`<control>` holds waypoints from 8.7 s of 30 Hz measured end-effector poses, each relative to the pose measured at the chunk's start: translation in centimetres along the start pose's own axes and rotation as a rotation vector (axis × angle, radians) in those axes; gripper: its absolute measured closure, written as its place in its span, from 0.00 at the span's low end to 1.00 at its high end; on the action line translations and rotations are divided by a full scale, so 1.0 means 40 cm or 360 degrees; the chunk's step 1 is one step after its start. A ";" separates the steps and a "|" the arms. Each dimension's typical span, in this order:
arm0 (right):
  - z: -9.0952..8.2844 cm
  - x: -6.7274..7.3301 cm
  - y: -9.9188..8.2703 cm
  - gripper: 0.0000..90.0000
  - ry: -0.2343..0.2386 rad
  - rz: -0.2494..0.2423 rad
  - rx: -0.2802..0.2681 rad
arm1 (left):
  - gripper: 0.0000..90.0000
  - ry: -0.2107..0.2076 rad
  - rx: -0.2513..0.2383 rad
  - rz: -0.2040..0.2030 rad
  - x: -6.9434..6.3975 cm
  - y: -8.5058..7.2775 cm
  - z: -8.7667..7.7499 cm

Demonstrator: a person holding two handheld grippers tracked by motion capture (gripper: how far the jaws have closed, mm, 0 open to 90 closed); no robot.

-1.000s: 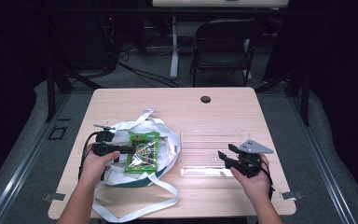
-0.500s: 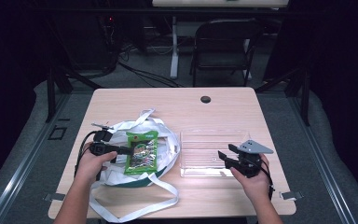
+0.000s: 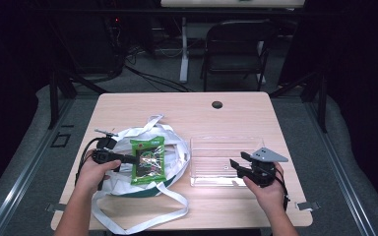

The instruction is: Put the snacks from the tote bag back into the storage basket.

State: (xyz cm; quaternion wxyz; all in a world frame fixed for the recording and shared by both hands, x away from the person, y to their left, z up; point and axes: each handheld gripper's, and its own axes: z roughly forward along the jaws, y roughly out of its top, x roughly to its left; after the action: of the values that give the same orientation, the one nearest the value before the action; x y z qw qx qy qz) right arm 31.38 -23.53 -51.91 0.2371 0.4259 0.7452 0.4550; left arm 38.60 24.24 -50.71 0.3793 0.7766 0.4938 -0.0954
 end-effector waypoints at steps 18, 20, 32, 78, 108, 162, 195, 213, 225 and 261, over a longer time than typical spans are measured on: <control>-0.001 0.002 0.000 0.52 0.0000 -0.0012 0.0001 | 0.82 0.0013 -0.0116 0.0040 -0.003 0.004 -0.027; 0.000 0.002 0.000 0.52 0.0003 -0.0013 0.0001 | 0.82 0.0014 -0.0136 0.0045 -0.005 0.004 -0.031; -0.001 0.002 0.000 0.52 -0.0004 -0.0016 0.0000 | 0.82 0.0018 -0.0220 0.0088 -0.011 0.007 -0.045; 0.006 0.005 0.002 0.51 -0.0028 -0.0095 0.0039 | 0.83 0.0045 -0.0433 0.0243 -0.053 0.014 -0.066; 0.007 0.034 0.010 0.70 0.0019 -0.0260 0.0125 | 0.83 0.0052 -0.0575 0.0442 -0.126 0.021 -0.082; -0.032 0.115 0.312 0.67 0.0504 -0.0654 0.0362 | 0.83 -0.0082 -0.0504 0.0694 -0.267 0.040 0.007; 0.016 0.238 0.499 0.59 0.0518 -0.1111 0.0481 | 0.83 -0.0098 -0.0504 0.0750 -0.288 0.042 0.021; 0.061 0.279 0.505 0.59 0.0575 -0.1162 0.0551 | 0.83 -0.0136 -0.0498 0.0816 -0.319 0.036 0.038; 0.084 0.282 0.494 0.62 0.0614 -0.1157 0.0645 | 0.83 -0.0141 -0.0491 0.0830 -0.325 0.034 0.043; 0.061 0.270 0.505 0.87 0.0661 -0.1251 0.0748 | 0.71 -0.0184 -0.0513 0.0787 -0.319 0.035 0.047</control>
State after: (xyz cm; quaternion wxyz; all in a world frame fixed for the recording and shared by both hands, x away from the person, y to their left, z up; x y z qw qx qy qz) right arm 35.99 -8.67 -34.91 0.1350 0.0554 0.9631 0.2262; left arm 33.90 13.78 -44.64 0.5368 0.7965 0.2760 0.0355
